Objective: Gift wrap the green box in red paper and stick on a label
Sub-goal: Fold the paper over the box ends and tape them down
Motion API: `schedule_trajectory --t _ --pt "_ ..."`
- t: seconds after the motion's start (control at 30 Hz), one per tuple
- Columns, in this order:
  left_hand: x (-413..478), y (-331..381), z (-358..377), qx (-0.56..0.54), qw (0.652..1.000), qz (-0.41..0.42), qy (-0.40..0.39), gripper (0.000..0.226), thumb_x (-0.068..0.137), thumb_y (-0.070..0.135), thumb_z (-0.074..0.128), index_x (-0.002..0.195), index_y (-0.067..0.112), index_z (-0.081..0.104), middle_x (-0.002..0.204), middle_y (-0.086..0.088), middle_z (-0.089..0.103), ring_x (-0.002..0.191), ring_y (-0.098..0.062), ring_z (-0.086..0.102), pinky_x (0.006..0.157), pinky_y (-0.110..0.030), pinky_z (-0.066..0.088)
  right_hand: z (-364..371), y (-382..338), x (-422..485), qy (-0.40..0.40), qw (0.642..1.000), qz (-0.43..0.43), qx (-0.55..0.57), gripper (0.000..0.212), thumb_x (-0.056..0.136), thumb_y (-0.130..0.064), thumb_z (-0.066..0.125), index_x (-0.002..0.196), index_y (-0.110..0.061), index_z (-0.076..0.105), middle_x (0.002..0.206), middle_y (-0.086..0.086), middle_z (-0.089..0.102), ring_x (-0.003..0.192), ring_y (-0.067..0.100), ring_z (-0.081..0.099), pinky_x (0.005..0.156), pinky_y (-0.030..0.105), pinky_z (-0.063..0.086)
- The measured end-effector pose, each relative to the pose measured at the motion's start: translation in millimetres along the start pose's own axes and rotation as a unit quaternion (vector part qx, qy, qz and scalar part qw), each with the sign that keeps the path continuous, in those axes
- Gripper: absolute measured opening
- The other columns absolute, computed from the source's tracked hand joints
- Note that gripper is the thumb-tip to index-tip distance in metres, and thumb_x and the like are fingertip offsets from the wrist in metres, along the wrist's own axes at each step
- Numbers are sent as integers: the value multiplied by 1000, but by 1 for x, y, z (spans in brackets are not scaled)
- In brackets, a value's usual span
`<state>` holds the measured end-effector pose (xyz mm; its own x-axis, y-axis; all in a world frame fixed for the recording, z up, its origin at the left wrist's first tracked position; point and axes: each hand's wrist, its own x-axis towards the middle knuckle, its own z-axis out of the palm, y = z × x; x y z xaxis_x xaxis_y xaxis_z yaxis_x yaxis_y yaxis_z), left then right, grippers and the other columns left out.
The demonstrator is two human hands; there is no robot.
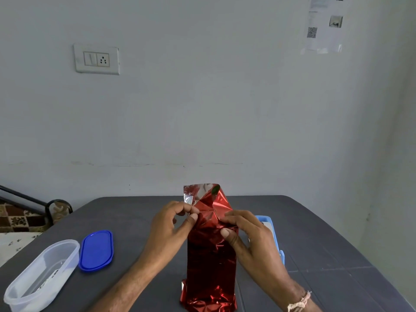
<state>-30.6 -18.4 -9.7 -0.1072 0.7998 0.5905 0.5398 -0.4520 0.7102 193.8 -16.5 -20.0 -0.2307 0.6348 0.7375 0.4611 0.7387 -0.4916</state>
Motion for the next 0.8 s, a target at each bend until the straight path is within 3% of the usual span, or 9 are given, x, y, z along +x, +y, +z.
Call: schedule_trajectory --t 0.1,0.3,0.4,0.47,0.63,0.8 --pt "1 -2 -3 8 999 -15 -29 10 90 31 76 92 41 74 105 30 68 108 6 60 88 -26 46 -4 0 3 8 1000 14 23 28 100 -46 59 114 -29 77 121 -22 63 118 2 62 93 15 51" --pt "7 5 -8 53 996 25 -66 15 90 30 77 98 42 76 103 34 69 113 19 52 90 -6 37 -6 4 8 3 998 28 52 39 100 -58 51 118 -33 75 125 -20 65 122 4 62 97 28 55" --pt "10 4 -8 130 987 62 -67 21 84 54 73 102 45 78 111 35 64 119 11 46 99 -20 34 -8 4 9 -21 997 36 64 38 102 -52 51 128 -31 70 128 -22 65 124 0 60 100 26 53" --pt "11 5 -8 157 982 76 -68 33 79 66 68 101 45 78 103 35 62 113 8 48 97 -28 38 -9 4 10 -37 996 43 72 41 101 -53 51 129 -30 69 126 -24 66 122 -1 61 99 24 53" --pt "16 16 -8 146 980 70 -118 34 80 52 78 110 35 79 101 25 64 101 7 57 85 -10 43 -7 7 9 -52 997 25 59 38 100 -57 50 123 -37 71 127 -28 65 126 -4 58 102 17 48" --pt "18 19 -7 143 978 60 -142 37 79 50 81 113 34 77 108 24 64 104 7 58 89 -10 43 -5 14 10 -69 996 46 37 53 96 -69 46 128 -35 70 139 -23 59 133 -9 49 108 24 48"
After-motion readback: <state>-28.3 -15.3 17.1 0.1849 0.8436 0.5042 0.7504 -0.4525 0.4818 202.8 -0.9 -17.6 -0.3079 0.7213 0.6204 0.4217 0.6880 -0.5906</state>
